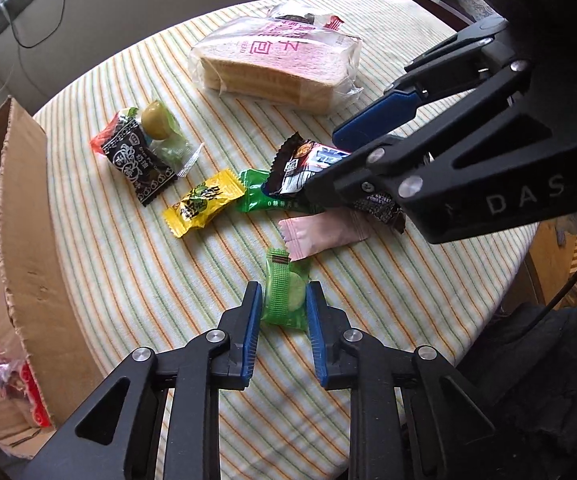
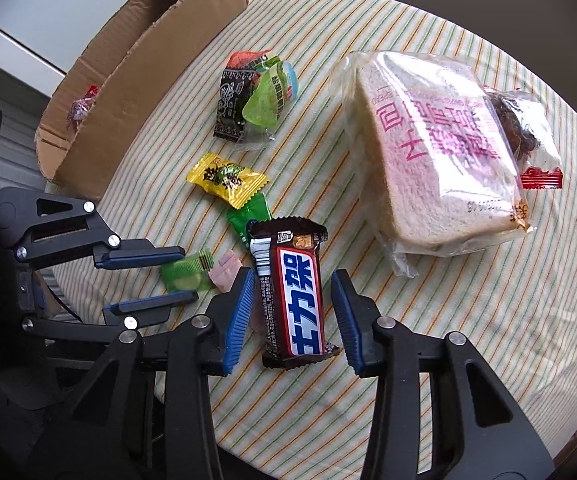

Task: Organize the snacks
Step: 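Grasp the green candy packet with the left gripper while the right grasps the second chocolate bar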

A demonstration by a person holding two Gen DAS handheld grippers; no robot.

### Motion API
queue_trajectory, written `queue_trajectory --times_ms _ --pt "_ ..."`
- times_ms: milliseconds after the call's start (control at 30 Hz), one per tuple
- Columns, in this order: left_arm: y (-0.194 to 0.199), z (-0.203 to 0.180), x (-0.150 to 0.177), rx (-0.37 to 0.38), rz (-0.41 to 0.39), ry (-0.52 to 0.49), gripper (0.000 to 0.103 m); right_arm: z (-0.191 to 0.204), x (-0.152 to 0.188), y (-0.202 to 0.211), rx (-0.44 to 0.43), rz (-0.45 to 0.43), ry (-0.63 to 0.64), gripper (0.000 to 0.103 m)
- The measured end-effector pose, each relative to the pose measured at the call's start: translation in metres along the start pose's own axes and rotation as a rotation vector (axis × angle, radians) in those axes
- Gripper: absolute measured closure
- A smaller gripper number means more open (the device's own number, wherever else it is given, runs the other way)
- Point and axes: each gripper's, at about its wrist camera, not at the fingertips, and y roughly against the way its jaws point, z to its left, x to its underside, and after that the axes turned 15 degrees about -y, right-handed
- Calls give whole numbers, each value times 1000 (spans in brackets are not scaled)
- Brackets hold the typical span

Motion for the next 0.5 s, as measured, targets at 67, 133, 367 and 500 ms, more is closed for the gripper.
queue_trajectory --times_ms 67,133,367,500 --pt "2 -1 5 -4 -6 16 82 4 2 -2 13 -13 9 63" --pt "3 -3 8 -7 -14 37 82 3 2 0 2 -16 -8 73" --pt "10 1 25 9 -56 178 83 -8 7 7 -17 -35 -43 73" --pt "15 9 38 19 -85 261 83 -13 12 16 -25 -63 -69 73"
